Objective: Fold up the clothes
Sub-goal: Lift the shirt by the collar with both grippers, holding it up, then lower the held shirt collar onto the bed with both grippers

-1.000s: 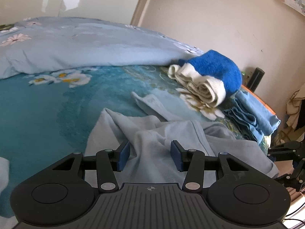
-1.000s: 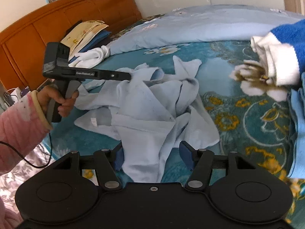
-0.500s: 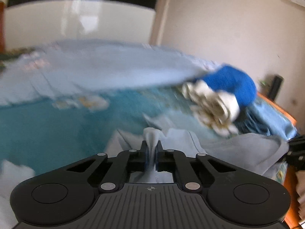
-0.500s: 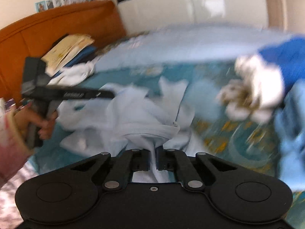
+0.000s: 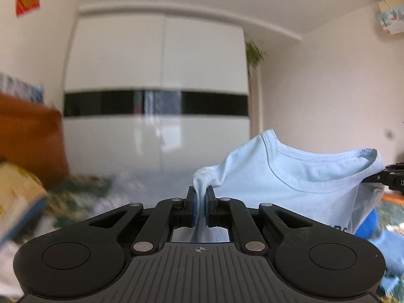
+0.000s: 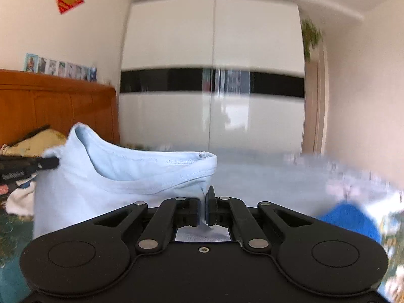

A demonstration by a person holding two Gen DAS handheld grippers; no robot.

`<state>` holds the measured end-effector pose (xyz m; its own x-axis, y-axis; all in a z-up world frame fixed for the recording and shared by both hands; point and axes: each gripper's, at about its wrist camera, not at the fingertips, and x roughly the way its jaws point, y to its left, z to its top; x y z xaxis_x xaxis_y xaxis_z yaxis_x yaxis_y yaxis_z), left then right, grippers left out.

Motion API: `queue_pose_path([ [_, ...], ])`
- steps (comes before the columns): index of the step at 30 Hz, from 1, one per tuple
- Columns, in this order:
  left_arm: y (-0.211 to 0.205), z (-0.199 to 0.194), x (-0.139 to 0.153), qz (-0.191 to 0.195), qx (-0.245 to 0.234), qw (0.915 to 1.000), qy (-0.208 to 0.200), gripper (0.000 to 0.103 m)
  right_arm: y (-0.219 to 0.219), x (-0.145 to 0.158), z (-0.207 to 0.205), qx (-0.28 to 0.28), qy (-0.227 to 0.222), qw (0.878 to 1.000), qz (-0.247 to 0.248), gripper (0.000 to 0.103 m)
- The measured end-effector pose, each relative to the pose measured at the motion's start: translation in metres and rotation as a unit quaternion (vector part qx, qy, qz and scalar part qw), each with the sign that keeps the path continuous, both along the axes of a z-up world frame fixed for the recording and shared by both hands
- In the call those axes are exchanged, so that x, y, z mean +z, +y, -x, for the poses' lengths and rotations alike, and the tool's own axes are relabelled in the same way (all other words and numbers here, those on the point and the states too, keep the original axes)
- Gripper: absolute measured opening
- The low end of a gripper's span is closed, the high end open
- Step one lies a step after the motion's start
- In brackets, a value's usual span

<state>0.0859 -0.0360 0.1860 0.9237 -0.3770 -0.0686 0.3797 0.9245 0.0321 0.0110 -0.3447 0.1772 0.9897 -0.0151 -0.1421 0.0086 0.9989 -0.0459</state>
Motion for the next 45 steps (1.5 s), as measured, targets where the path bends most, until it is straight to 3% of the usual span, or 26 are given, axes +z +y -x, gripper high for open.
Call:
queue_pose_path([
  [8,0.024,0.043,0.074,-0.007,0.055,0.9942,-0.092,0.005,0.039,0.071,0.017,0.012,-0.093,0.993,0.066,0.003],
  [17,0.036,0.116,0.116,0.003,0.08,0.982,-0.171,0.005,0.062,0.12,0.074,0.042,-0.166,0.977,0.124,0.003],
  [25,0.036,0.147,0.131,-0.011,0.084,0.9749,-0.206,0.005,0.047,0.138,0.11,0.079,-0.166,0.978,0.095,0.003],
  [30,0.037,0.111,0.111,-0.02,0.091,0.9827,-0.16,0.005,0.049,0.125,0.088,0.089,-0.124,0.984,0.089,0.003],
  [35,0.036,0.042,0.063,-0.024,0.097,0.9931,-0.061,0.005,0.056,0.088,0.03,0.088,-0.04,0.991,0.088,0.003],
  [40,0.028,-0.023,0.014,-0.037,0.105,0.9937,0.009,0.005,0.059,0.045,-0.039,0.074,0.032,0.994,0.073,0.003],
  [45,0.024,-0.07,-0.029,-0.047,0.113,0.9908,0.057,0.005,0.063,0.011,-0.098,0.06,0.076,0.993,0.07,0.003],
])
